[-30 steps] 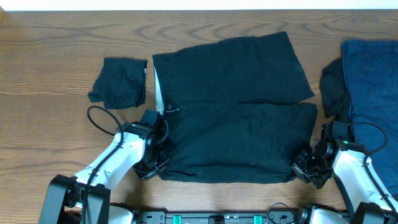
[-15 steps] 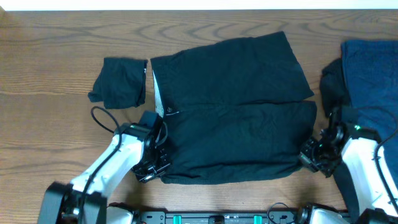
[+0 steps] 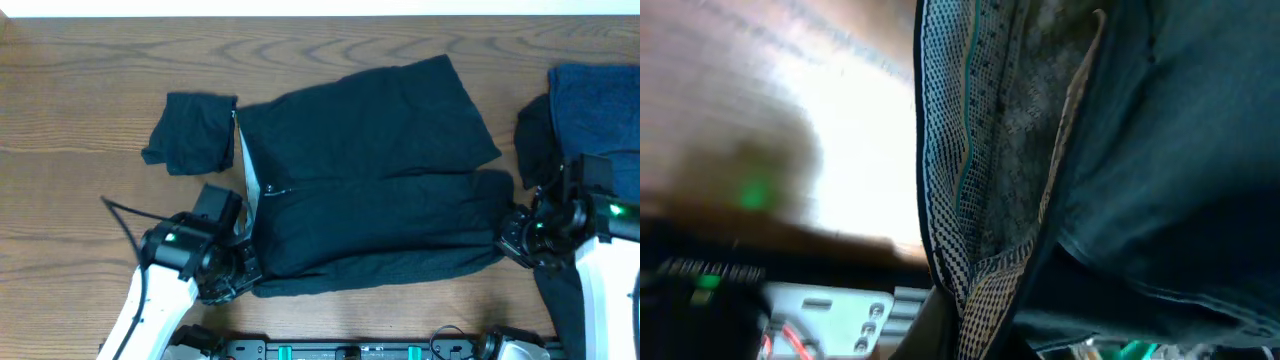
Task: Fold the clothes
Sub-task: 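Lift the bottom edge with both grippers and fold it up over the top half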
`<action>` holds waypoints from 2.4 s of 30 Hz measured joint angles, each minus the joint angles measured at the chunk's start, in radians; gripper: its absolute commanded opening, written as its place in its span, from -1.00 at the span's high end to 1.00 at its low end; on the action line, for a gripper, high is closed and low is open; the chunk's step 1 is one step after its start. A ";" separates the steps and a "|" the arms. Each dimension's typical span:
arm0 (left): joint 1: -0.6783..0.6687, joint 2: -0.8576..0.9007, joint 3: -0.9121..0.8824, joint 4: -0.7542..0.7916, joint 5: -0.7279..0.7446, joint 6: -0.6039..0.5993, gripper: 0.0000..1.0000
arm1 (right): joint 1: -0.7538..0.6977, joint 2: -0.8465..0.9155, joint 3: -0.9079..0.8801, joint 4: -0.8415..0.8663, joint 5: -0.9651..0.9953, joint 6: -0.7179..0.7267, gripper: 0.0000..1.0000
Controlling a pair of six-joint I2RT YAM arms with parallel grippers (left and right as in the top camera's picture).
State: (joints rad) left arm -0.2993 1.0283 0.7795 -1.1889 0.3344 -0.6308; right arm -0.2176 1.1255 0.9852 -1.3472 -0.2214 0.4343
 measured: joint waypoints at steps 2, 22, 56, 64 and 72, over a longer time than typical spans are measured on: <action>0.000 -0.023 0.015 -0.042 0.000 0.000 0.88 | 0.000 -0.024 0.018 -0.027 0.000 -0.014 0.98; 0.000 0.154 0.389 0.069 -0.163 0.034 0.88 | 0.011 0.167 0.336 0.291 -0.121 -0.110 0.98; 0.128 0.630 0.396 0.692 -0.320 0.070 0.88 | 0.214 0.800 0.338 1.011 -0.058 -0.130 0.91; 0.129 0.756 0.397 0.806 -0.328 0.115 -0.32 | 0.222 0.912 0.338 1.196 -0.048 -0.135 -0.37; 0.129 0.639 0.406 0.756 -0.334 0.189 -0.47 | 0.209 0.842 0.338 1.178 -0.116 -0.200 -0.78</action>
State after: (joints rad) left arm -0.1699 1.6672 1.1851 -0.4328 0.0002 -0.4419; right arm -0.0082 1.9675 1.3231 -0.1696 -0.3378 0.2344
